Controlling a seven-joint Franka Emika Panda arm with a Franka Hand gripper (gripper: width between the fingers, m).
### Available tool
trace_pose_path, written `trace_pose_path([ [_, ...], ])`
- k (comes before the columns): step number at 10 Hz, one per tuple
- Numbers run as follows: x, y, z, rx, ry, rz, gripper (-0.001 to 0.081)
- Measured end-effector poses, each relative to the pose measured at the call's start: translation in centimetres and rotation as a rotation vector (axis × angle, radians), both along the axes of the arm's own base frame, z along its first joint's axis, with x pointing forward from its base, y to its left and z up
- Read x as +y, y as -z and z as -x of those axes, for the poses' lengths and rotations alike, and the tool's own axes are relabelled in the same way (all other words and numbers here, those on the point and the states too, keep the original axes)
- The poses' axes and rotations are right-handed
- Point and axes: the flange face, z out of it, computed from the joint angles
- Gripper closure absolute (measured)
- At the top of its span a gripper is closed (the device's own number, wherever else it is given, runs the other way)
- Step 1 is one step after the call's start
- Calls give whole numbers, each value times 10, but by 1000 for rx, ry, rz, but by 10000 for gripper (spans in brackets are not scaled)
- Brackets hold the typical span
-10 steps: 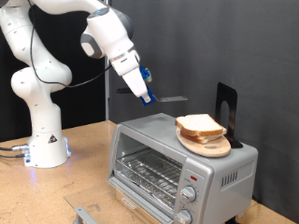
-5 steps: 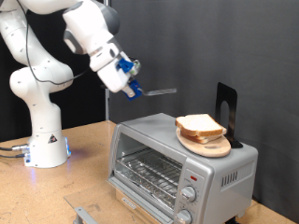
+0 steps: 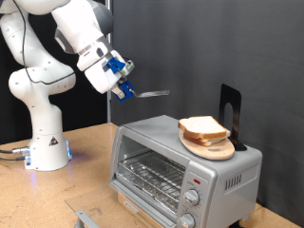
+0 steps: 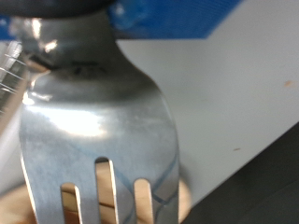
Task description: Make a piece of toast with the oven
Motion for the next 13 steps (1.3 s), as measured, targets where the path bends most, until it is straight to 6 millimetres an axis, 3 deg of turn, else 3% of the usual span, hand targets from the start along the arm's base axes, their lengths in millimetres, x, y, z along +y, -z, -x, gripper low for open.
trace_pose_path([
  [6, -93, 22, -4, 23, 143, 25, 374],
  [9, -94, 26, -5, 69, 120, 15, 374],
  [13, -85, 8, -12, 382, 35, 49, 374],
])
